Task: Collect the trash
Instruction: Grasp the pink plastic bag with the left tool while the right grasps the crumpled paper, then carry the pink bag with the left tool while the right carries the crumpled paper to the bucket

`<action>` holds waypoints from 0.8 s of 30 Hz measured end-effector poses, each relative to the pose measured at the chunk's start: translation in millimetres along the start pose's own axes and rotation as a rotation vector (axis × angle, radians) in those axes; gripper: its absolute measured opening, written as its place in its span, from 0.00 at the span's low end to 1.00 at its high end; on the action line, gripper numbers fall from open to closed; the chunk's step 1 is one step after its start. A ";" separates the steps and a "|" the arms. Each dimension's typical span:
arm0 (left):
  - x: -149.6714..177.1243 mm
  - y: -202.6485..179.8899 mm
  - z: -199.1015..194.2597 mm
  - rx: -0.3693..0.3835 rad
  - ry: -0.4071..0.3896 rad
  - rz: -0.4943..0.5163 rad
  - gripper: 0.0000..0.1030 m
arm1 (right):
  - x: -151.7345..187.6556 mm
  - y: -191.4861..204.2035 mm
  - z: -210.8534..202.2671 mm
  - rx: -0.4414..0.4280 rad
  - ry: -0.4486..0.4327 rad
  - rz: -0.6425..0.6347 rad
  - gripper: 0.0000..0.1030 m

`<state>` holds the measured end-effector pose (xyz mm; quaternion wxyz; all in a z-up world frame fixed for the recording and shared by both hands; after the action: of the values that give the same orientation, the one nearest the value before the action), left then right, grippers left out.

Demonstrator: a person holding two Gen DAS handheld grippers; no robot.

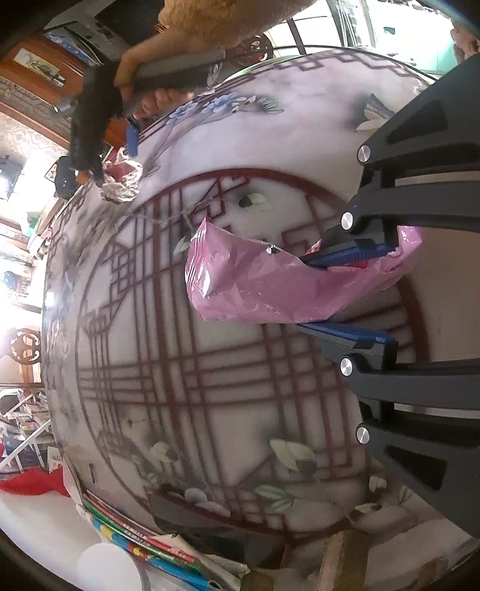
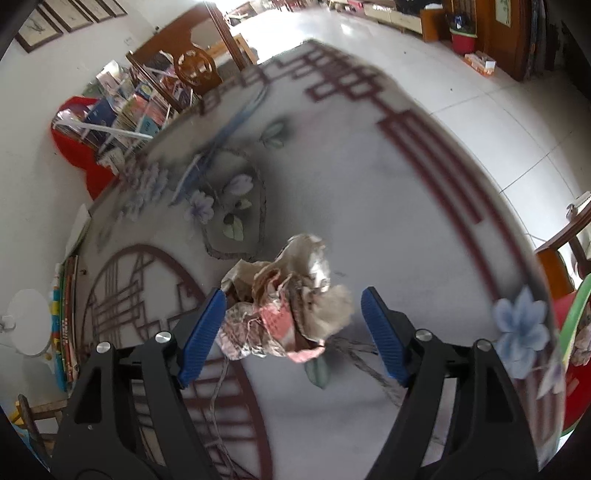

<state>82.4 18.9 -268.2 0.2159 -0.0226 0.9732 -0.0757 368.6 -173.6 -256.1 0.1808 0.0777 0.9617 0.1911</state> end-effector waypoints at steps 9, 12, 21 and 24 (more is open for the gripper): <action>-1.3 10.6 -0.3 0.014 -0.007 -0.002 0.27 | 7.5 8.2 -3.5 -0.025 0.021 -0.061 0.36; -3.6 8.2 -1.4 0.021 -0.015 0.004 0.27 | 8.1 10.4 -15.5 -0.040 0.006 -0.079 0.33; -6.1 -3.0 -5.2 0.040 -0.030 0.022 0.27 | 39.5 21.5 -67.5 -0.109 -0.047 -0.159 0.33; -6.1 -4.5 -5.9 0.045 -0.031 0.020 0.27 | 58.8 25.3 -82.4 -0.125 -0.052 -0.196 0.33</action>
<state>85.5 15.6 -259.6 0.2324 -0.0091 0.9679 -0.0951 285.3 -165.6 -193.8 0.2278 -0.0231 0.9458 0.2301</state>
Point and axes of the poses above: each gripper's, at about its wrist camera, not at the fingertips, and z roughly the way its jaws point, y to its left, x to its underside, the point moved 9 cm from there along z, roughly the way its jaws point, and after that the axes turned 6 degrees about z, right-handed, at the moved point
